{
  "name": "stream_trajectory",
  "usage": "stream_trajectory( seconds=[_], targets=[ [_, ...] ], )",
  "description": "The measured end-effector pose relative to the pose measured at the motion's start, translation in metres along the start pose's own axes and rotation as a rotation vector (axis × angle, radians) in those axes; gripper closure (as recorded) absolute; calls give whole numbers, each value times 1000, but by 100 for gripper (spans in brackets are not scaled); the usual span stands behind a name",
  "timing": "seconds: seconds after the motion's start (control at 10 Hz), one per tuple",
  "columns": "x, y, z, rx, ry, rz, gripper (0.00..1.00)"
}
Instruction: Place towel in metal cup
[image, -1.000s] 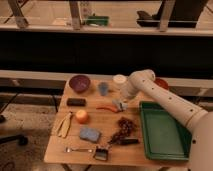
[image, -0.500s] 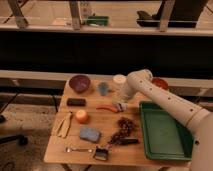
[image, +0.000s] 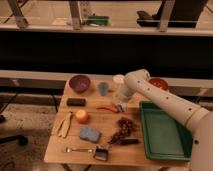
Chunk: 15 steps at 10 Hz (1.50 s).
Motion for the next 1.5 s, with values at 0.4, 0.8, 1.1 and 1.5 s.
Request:
stream_trajectory(
  seconds=[0.4,0.8,1.1,1.5],
  targets=[
    [-3,1,-2,-15,-2,-14,20],
    [-1,7,-3,-43,2,-20,20],
    [6,11,7,-67,-4,-10,20],
    [23,13,16,-81,-6,19,20]
  ],
)
